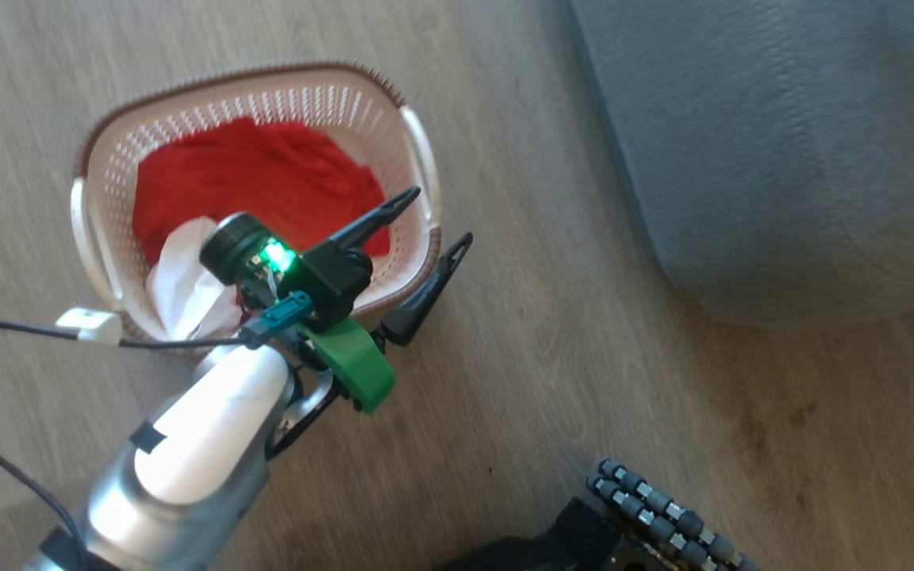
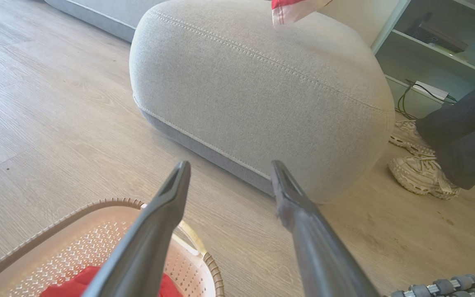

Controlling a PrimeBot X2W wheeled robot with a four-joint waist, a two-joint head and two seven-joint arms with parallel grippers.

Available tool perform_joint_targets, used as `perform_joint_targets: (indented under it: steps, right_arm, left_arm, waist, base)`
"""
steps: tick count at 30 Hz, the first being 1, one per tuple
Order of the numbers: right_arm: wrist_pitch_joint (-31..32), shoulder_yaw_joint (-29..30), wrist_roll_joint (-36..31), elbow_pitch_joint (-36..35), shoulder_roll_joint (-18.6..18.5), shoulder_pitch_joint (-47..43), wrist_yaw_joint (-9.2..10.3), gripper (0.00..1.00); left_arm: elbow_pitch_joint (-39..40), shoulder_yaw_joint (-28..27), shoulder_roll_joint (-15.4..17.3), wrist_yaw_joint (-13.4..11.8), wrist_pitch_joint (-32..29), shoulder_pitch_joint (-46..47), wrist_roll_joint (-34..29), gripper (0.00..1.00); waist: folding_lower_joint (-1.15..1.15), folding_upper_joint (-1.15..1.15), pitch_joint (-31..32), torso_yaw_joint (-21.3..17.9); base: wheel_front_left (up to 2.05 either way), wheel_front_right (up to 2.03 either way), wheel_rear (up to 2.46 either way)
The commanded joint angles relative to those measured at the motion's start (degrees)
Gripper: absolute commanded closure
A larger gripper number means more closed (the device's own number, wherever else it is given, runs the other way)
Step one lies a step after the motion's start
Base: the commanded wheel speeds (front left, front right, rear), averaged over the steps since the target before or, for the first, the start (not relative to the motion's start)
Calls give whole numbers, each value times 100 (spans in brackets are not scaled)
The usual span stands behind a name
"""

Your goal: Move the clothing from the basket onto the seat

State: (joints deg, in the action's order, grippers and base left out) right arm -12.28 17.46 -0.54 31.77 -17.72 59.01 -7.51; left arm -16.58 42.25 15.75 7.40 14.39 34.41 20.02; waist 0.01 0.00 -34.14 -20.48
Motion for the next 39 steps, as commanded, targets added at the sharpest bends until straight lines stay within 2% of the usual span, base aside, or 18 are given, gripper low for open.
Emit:
perform_joint_targets:
  steps: [1,5,9,18,25,26,27,28,32,33,39]
  right_arm:
    - [93,185,-141,-101,-243,202,2,100]
    - [338,1026,-623,135,-525,593,2,100]
    - [551,1686,-1070,197,-583,798,2,100]
    - [721,2657,-1476,417,-143,660,2,100]
    - [490,3275,-1599,960,64,349,2,100]
    - [414,3313,-1582,1059,70,315,2,69]
    - [322,3317,-1560,1169,73,287,2,20]
    - [255,3261,-1551,1309,60,250,2,0]
    - [-45,2882,-1387,1865,-114,107,2,0]
    - [-150,2631,-1275,2128,-242,-8,2,0]
    - [-261,2013,-836,2620,-554,-411,2,0]
  left_arm:
    - [252,-135,117,9,61,152,-6,0]
    - [417,-88,213,9,61,217,-20,0]
    - [536,-59,274,9,61,233,-16,0]
    - [681,-6,456,9,61,247,-38,0]
    - [728,-53,484,9,61,251,-40,0]
    - [722,-63,480,9,61,242,-36,0]
    - [711,-69,477,9,61,232,-30,0]
    - [698,-69,471,9,61,225,-21,0]
    - [679,-90,397,9,61,243,6,0]
    - [653,-101,338,9,61,247,19,0]
    - [568,-205,138,9,61,226,59,0]
  waist:
    - [-1,0,-227,162]
    - [-1,0,-438,292]
    - [-1,0,-619,380]
    - [-1,0,-959,489]
    - [-1,0,-969,524]
    - [-1,0,-954,516]
    - [-1,0,-930,504]
    - [-1,0,-900,495]
    - [-1,0,-721,501]
    - [-1,0,-599,528]
    - [-1,0,-229,651]
  base:
    - [0,0,0]
    - [0,0,0]
    - [0,0,0]
    - [0,0,0]
    - [0,0,0]
    - [0,0,0]
    - [0,0,0]
    - [0,0,0]
    - [0,0,0]
    - [0,0,0]
    - [0,0,0]
